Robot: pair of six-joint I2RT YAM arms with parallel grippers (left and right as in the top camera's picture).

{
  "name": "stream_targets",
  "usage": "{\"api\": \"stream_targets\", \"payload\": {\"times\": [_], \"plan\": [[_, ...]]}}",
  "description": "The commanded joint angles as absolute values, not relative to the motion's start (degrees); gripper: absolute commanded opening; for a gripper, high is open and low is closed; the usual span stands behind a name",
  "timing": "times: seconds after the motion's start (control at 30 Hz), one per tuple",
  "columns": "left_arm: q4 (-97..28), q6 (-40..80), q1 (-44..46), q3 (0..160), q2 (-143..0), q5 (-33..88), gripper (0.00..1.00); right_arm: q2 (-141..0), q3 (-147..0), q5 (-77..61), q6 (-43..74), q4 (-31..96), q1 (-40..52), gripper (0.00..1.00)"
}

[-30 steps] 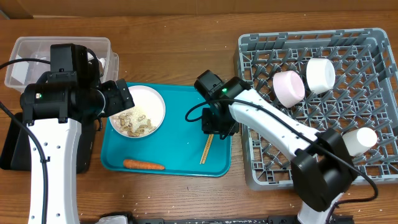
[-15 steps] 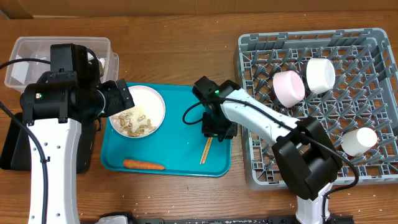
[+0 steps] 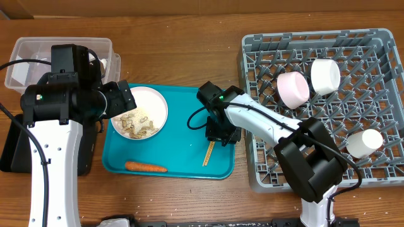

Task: Sort waste into correct bins and load items into the dishwasher
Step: 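Lower the right gripper and grasp the wooden chopsticks on the tray, then lift the chopstick right and drop it into the dish rack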

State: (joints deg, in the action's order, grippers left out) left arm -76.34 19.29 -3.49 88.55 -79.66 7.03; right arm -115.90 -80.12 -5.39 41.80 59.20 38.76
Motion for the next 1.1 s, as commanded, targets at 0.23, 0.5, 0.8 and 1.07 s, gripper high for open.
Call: {"api": "stream_targets", "payload": {"times": [0.23,0.5,0.8,1.07], "plan": [[-76.5,18.3,-3.7,89.7,-79.1,6.9,0.9,-116.2,-79.9,-6.2,42.4,59.5,38.9,0.4],[-76.5,18.4,-3.7,89.7,-79.1,6.9,0.9,-116.2,-78.5,-4.8,46.4,58.0,38.9,0.4],[-76.5,18.4,-3.7,89.7,-79.1,6.9,0.9,-116.2,-77.2,-4.7,48.4,58.4,38.9,0.4],[-76.5,18.4,-3.7,89.7,-79.1,6.9,0.9,-116.2,-77.2,-4.6,48.2,57.3,38.9,0.11]]}}
